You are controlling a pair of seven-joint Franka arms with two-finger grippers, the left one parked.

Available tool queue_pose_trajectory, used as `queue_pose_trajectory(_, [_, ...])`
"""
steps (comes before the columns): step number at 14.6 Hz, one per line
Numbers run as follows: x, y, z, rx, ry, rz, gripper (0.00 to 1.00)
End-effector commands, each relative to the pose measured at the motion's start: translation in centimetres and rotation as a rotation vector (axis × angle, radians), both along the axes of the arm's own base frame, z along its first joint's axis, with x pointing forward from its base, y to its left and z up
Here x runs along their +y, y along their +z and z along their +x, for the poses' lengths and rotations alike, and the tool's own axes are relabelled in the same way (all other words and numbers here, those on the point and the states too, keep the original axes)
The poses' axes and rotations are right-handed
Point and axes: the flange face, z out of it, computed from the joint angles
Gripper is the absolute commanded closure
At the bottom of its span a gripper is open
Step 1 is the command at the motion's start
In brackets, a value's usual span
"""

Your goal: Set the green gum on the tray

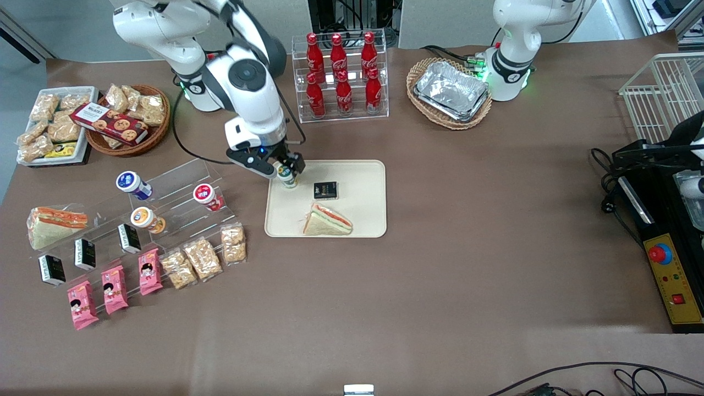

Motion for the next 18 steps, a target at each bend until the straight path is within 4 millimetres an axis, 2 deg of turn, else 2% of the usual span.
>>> queue_pose_trajectory(1, [0.4, 10.9, 2.4, 0.111, 0.082, 0.074, 0.0])
queue_pose_trajectory(4, [-0.9, 16.7, 3.1, 0.13, 0.178, 0.062, 0.0])
queue_pose_trajectory(6, [-4.5, 19.4, 3.9, 0.127, 0.261, 0.056, 0.0])
queue_pose_trajectory(8, [-10.2, 22.0, 5.2, 0.078, 0.38, 0.068, 0.0])
queue_pose_trajectory(11, [-18.1, 23.4, 7.2, 0.057, 0.481, 0.084, 0.0])
queue_pose_trajectory(15, [-28.8, 24.7, 9.1, 0.023, 0.623, 0.007, 0.0])
queue_pose_trajectory(16, [-30.7, 24.7, 9.4, 0.025, 0.647, -0.011, 0.0])
queue_pose_trajectory(18, [-32.6, 25.1, 9.9, 0.019, 0.641, -0.055, 0.0])
